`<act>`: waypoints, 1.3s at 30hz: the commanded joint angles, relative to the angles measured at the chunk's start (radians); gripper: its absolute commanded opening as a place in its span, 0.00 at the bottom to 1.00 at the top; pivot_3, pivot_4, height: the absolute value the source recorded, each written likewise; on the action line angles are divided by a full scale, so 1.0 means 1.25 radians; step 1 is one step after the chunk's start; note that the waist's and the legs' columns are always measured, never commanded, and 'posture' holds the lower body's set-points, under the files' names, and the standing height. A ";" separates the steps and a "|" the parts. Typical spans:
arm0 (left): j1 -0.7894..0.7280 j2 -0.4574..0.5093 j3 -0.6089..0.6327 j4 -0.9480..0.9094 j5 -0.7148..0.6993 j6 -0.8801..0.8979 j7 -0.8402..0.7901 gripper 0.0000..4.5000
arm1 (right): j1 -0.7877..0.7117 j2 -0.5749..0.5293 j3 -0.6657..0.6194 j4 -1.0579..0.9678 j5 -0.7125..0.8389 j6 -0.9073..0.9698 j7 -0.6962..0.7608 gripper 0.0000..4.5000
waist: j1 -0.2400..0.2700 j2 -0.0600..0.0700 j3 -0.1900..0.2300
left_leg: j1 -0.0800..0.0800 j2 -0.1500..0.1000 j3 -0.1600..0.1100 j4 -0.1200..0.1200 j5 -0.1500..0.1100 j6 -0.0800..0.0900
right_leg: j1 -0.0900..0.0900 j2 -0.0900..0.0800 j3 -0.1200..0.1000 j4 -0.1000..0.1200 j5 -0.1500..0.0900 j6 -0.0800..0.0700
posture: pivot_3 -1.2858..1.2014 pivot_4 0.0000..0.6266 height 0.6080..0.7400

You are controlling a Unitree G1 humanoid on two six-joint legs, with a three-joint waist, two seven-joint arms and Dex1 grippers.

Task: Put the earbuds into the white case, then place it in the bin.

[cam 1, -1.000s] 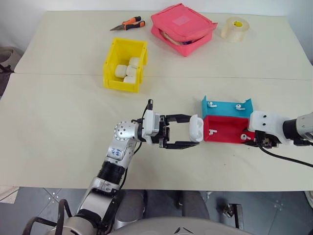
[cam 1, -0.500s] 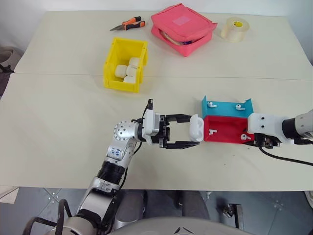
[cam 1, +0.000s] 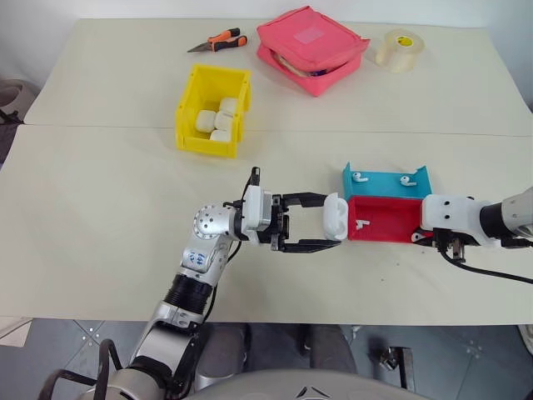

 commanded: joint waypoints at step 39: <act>-0.072 0.034 0.077 0.023 -0.077 0.123 -0.066 0.62 | 0.204 0.777 -0.171 -0.440 0.556 -0.056 -0.505 0.11 | -0.003 0.000 0.000 | 0.001 -0.001 -0.001 0.000 -0.001 0.000 | 0.002 0.001 -0.001 0.001 0.000 0.000 | 0.52 0.24 1.00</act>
